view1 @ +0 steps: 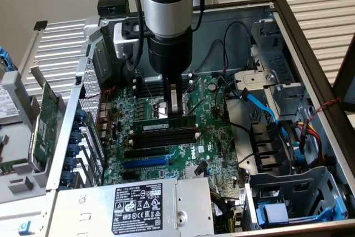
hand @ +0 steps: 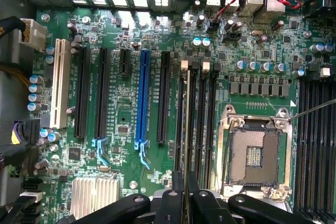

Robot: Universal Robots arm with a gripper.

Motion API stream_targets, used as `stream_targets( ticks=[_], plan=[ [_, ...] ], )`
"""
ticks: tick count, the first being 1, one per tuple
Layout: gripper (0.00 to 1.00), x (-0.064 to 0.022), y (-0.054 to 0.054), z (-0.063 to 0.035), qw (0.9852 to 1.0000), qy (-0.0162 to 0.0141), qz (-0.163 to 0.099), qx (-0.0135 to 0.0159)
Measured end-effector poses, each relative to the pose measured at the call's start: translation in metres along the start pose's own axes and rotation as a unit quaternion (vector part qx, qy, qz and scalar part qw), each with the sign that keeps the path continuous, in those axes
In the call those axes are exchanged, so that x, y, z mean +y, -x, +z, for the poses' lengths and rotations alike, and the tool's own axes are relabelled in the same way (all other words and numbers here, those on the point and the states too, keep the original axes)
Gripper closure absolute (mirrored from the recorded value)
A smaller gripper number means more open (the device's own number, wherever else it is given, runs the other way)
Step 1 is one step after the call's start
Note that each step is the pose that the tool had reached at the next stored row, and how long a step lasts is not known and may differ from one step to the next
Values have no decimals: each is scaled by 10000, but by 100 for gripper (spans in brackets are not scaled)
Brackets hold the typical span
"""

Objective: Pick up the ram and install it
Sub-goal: 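Insert the ram into the slot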

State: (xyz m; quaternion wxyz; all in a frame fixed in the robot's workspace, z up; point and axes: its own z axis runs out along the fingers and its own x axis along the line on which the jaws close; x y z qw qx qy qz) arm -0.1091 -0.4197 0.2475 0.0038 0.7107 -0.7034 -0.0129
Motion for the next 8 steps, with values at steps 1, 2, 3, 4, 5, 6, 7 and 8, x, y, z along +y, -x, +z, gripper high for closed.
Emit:
stream_targets(
  ticks=[1,2,3,4,5,6,7,8],
  plan=[
    [86,2,0,-1,10000,0,0,1],
    [86,4,0,0,10000,0,0,1],
    [86,6,0,0,10000,2,0,1],
    [86,7,-1,0,10000,2,0,1],
    [86,9,-1,1,10000,3,1,0],
    [86,12,-2,2,10000,3,5,0],
    [86,17,-1,4,10000,3,10,-1],
    [86,25,-2,5,10000,3,15,0]
  ],
)
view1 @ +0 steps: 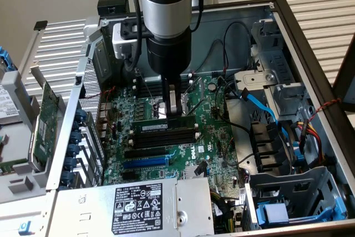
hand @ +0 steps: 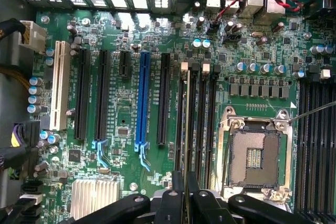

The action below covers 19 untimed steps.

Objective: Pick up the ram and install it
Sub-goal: 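Insert the ram into the slot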

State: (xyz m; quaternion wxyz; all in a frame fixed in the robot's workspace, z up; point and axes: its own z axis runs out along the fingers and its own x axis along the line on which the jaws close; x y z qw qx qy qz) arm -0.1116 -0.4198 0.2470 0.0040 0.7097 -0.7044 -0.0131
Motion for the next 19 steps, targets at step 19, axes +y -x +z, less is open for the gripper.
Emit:
stream_targets(
  ticks=[19],
  plan=[
    [86,61,-4,72,9999,-121,118,-20]
  ],
)
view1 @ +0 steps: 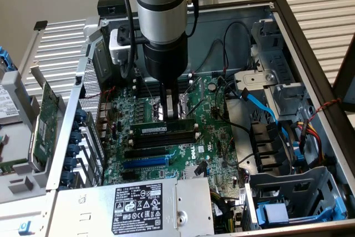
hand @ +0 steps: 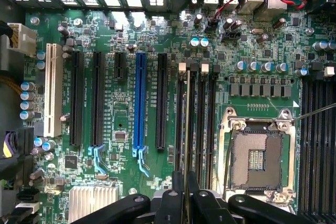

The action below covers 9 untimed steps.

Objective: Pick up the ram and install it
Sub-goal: 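Insert the ram into the slot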

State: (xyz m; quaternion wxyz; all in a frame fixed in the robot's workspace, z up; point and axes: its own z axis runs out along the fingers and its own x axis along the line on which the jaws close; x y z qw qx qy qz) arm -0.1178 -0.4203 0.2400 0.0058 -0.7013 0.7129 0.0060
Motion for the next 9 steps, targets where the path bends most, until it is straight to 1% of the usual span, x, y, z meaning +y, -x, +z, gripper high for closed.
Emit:
stream_targets(
  ticks=[9],
  plan=[
    [86,0,-5,39,10000,-1,1,-5]
  ],
)
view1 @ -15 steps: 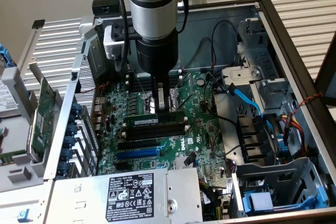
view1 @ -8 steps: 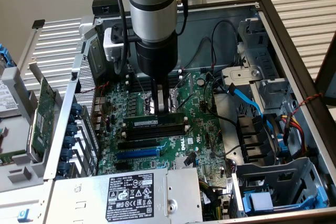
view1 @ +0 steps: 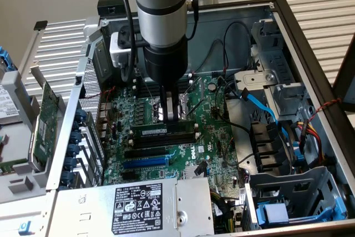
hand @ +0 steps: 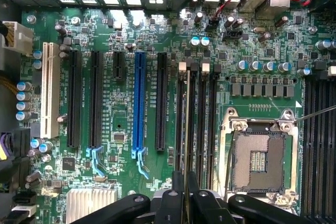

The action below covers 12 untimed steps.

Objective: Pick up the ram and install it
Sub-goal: 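Insert the ram into the slot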

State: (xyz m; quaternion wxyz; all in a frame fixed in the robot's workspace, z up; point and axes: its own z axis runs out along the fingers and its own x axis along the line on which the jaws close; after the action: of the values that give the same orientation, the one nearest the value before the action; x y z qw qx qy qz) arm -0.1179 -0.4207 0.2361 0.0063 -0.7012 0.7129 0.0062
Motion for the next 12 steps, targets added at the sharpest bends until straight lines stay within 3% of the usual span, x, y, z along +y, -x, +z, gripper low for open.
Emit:
stream_targets(
  ticks=[12],
  plan=[
    [86,1,-7,12,10000,-29,-1,0]
  ],
)
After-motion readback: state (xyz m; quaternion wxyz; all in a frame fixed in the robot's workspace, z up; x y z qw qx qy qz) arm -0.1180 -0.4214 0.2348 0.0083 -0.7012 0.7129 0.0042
